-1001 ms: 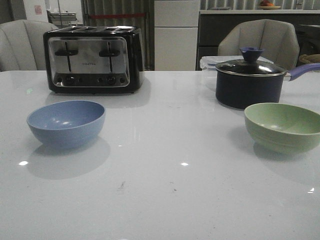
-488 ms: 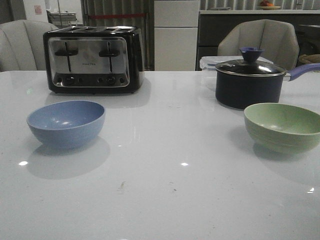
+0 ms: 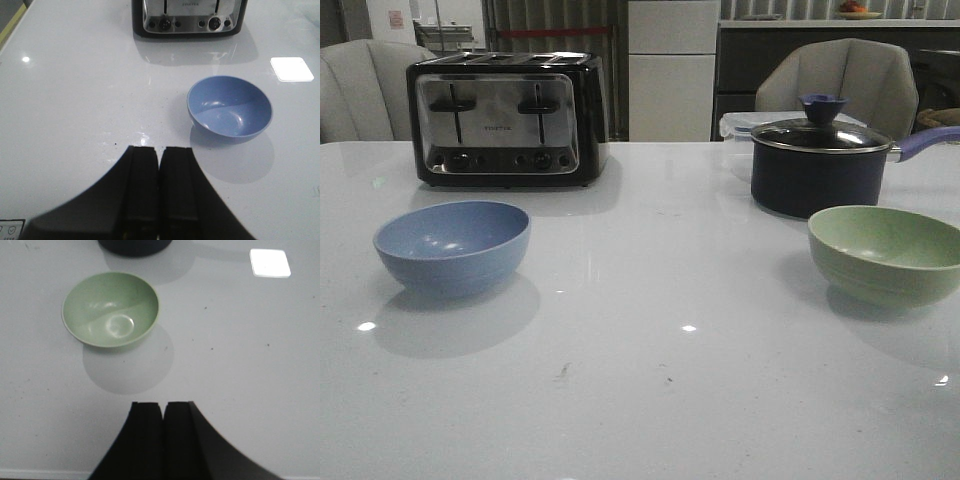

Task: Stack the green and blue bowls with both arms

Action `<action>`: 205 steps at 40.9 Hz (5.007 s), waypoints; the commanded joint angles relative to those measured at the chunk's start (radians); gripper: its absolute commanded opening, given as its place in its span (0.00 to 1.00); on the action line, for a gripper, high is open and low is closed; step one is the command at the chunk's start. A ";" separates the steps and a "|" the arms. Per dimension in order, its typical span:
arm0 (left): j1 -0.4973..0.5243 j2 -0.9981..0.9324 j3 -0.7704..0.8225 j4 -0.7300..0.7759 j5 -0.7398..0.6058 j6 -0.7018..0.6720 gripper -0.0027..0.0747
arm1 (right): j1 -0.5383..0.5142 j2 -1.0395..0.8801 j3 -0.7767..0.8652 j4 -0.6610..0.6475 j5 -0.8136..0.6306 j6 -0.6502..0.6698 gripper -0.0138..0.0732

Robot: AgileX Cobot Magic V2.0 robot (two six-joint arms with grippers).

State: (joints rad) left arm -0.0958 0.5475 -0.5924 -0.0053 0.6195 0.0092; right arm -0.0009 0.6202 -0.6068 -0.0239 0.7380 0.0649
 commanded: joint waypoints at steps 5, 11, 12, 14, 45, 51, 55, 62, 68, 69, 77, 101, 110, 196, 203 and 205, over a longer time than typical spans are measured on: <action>0.002 0.031 -0.022 -0.007 -0.075 -0.009 0.21 | -0.006 0.100 -0.036 -0.008 -0.017 -0.004 0.38; 0.002 0.039 -0.022 -0.007 -0.079 -0.009 0.53 | -0.006 0.169 -0.036 -0.008 -0.038 -0.004 0.66; 0.002 0.039 -0.022 -0.007 -0.083 -0.009 0.57 | -0.006 0.183 -0.036 -0.008 -0.043 -0.004 0.69; 0.002 0.041 -0.022 -0.007 -0.089 -0.009 0.65 | -0.006 0.219 -0.038 -0.008 -0.063 -0.004 0.73; 0.002 0.047 -0.022 -0.007 -0.101 -0.009 0.68 | -0.124 0.918 -0.522 0.269 0.006 -0.195 0.73; 0.002 0.047 -0.022 -0.007 -0.101 -0.009 0.68 | -0.124 1.045 -0.608 0.304 0.035 -0.225 0.78; 0.002 0.047 -0.022 -0.007 -0.101 -0.009 0.68 | -0.124 1.108 -0.650 0.304 0.036 -0.236 0.79; 0.002 0.047 -0.022 -0.007 -0.101 -0.009 0.68 | -0.124 1.182 -0.696 0.303 0.009 -0.244 0.79; 0.002 0.047 -0.022 -0.007 -0.101 -0.009 0.68 | -0.124 1.215 -0.722 0.303 0.000 -0.244 0.77; 0.002 0.047 -0.022 -0.007 -0.101 -0.009 0.68 | -0.124 1.218 -0.724 0.303 0.000 -0.245 0.74; 0.002 0.047 -0.022 -0.007 -0.101 -0.009 0.68 | -0.124 1.220 -0.725 0.302 0.002 -0.250 0.48; 0.002 0.047 -0.022 -0.007 -0.101 -0.009 0.68 | 0.040 1.117 -0.727 0.300 0.043 -0.350 0.28; 0.002 0.047 -0.022 -0.007 -0.101 -0.009 0.68 | 0.282 1.115 -0.766 0.283 0.037 -0.351 0.28; -0.037 0.073 -0.018 -0.028 -0.101 0.023 0.68 | 0.474 0.082 -0.084 0.208 0.006 -0.325 0.68; -0.127 0.187 -0.039 -0.029 -0.091 0.041 0.68 | 0.474 0.067 -0.082 0.221 0.011 -0.325 0.68; -0.141 0.227 -0.059 -0.029 -0.074 0.041 0.68 | 0.474 0.067 -0.082 0.221 0.010 -0.325 0.68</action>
State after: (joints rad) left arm -0.2080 0.7202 -0.5946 -0.0222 0.5983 0.0471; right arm 0.4735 0.6892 -0.6634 0.1833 0.8007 -0.2621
